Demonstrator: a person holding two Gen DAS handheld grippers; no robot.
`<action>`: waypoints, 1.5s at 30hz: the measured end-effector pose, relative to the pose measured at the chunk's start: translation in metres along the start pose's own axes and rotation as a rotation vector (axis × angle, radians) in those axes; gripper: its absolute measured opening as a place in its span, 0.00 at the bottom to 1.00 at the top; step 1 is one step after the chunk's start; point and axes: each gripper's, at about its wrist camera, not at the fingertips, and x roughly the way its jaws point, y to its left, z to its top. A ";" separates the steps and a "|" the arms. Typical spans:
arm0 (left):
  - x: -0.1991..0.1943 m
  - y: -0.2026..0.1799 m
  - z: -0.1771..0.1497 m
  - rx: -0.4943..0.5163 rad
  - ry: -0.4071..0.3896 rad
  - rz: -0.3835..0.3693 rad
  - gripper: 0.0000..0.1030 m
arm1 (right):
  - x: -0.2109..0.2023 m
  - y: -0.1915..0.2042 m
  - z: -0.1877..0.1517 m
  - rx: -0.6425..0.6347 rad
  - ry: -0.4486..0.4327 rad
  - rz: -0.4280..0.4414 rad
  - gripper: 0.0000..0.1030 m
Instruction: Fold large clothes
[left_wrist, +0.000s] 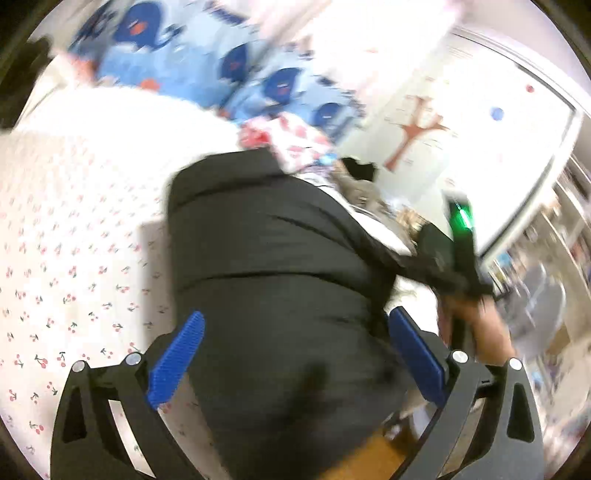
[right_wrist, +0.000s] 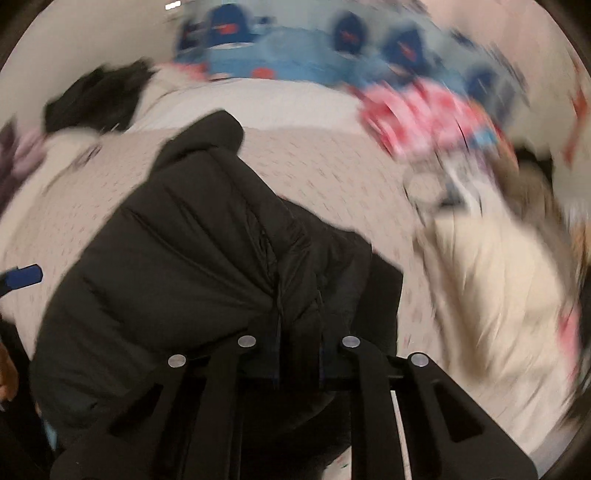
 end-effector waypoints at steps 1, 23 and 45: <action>0.008 0.014 0.000 -0.044 0.016 0.009 0.93 | 0.016 -0.011 -0.012 0.042 0.029 0.005 0.13; -0.009 0.112 0.023 -0.224 0.210 -0.047 0.93 | 0.098 0.136 0.016 0.301 -0.222 0.741 0.24; -0.033 0.109 0.016 -0.005 0.278 0.375 0.93 | 0.123 0.133 -0.007 0.246 -0.024 0.441 0.14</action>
